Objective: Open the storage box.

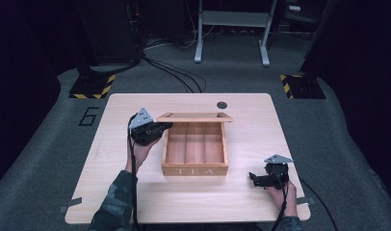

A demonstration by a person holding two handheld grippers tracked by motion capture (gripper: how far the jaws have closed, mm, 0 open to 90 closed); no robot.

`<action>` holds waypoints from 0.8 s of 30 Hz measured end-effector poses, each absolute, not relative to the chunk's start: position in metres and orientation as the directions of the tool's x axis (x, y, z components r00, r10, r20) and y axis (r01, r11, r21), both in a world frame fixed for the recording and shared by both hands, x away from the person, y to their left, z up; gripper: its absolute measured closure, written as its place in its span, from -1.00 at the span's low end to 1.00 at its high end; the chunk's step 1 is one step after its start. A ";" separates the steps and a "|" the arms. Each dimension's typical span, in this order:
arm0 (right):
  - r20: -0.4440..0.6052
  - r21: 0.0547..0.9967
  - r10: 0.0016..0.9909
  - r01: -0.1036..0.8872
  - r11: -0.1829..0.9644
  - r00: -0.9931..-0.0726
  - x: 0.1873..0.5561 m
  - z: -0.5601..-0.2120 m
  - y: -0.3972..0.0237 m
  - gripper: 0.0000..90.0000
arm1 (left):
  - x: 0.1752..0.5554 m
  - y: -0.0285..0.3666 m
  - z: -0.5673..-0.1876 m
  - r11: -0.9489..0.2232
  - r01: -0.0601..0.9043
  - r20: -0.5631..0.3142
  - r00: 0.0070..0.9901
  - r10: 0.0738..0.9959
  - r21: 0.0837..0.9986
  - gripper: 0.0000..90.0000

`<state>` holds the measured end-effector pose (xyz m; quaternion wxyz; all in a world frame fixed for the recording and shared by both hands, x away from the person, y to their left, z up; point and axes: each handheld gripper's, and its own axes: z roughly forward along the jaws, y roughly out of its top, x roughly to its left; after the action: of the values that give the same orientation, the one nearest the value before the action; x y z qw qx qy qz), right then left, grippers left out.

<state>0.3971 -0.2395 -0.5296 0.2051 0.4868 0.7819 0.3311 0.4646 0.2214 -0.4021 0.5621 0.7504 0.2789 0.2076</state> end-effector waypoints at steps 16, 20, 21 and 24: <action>-0.001 0.718 0.895 0.623 0.311 -0.445 0.397 -0.530 -0.240 -1.00 | 0.483 0.220 -0.387 -0.223 0.163 0.026 0.750 0.661 0.961 0.94; -0.001 0.718 0.895 0.623 0.311 -0.446 0.397 -0.530 -0.240 -1.00 | 0.489 0.220 -0.383 -0.223 0.162 0.028 0.747 0.664 0.961 0.94; -0.001 0.717 0.895 0.623 0.312 -0.446 0.397 -0.530 -0.240 -1.00 | 0.491 0.220 -0.381 -0.225 0.163 0.029 0.747 0.664 0.961 0.94; -0.001 0.717 0.895 0.623 0.312 -0.446 0.397 -0.530 -0.240 -1.00 | 0.493 0.220 -0.379 -0.227 0.163 0.031 0.745 0.667 0.960 0.94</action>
<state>0.3973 -0.2399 -0.5296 0.2055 0.4846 0.7834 0.3307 0.4928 0.2197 -0.3793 0.5569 0.7499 0.2767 0.2259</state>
